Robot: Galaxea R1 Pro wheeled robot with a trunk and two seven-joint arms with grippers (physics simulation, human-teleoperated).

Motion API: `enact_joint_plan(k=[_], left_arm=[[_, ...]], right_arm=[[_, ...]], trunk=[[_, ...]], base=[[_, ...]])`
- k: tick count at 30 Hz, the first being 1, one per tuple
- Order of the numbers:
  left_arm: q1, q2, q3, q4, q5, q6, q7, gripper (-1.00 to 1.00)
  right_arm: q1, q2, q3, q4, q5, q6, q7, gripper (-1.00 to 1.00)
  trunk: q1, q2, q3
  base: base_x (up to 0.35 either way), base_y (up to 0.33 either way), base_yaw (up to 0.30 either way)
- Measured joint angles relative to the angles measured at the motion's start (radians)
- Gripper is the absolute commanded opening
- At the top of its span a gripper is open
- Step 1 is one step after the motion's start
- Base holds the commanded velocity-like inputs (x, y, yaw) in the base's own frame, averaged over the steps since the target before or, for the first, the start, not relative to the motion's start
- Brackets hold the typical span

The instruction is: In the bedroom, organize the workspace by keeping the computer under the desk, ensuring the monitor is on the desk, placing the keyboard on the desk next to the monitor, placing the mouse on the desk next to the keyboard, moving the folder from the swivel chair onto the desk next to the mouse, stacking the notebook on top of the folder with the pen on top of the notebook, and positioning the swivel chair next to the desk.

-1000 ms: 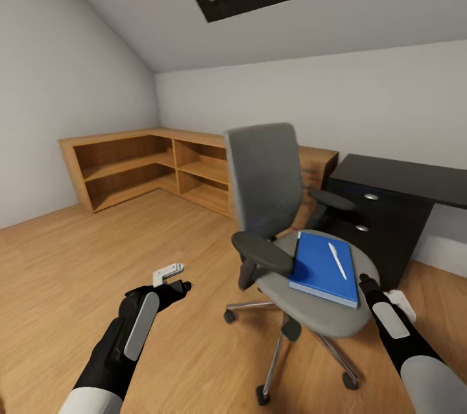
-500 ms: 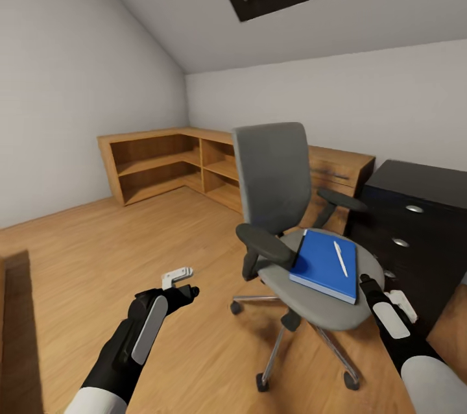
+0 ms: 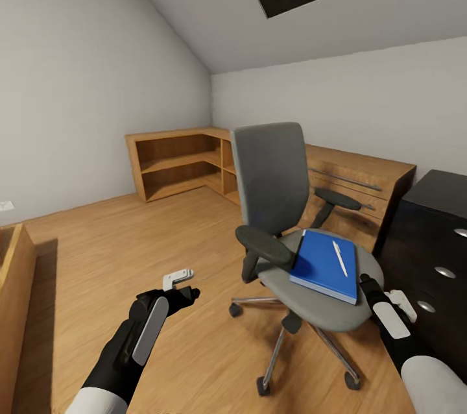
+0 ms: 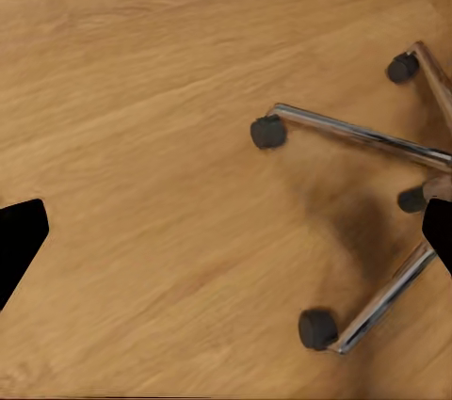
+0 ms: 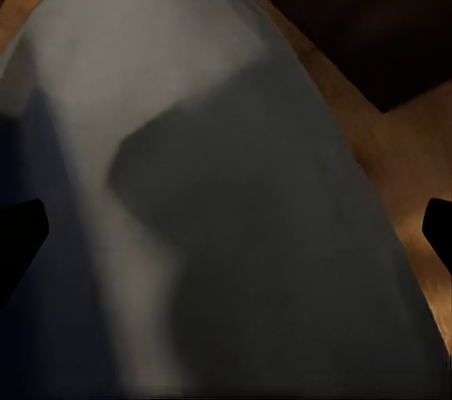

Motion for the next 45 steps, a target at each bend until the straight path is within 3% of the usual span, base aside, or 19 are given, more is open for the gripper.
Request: enact_joint_plan(k=[10, 37, 45], left_arm=[[0.0, -0.004, -0.001, 0.015, 0.0, 0.0, 0.001, 1.0], [0.0, -0.005, -0.001, 0.015, -0.002, 0.0, 0.001, 1.0], [0.0, -0.005, -0.001, 0.016, -0.002, 0.0, 0.001, 1.0]], right_arm=[[0.0, 0.002, 0.002, 0.0, -0.01, 0.0, 0.002, 1.0], [0.0, 0.021, 0.005, 0.008, -0.013, 0.004, 0.011, 1.0], [0.002, 0.019, 0.005, 0.005, -0.014, 0.009, 0.093, 1.0]], trunk=[[0.0, 0.0, 0.0], [0.0, 0.0, 0.0], [0.0, 0.0, 0.0]], base=[[0.003, -0.007, 0.219], [-0.108, -0.029, 0.006], [-0.003, 0.0, 0.0]])
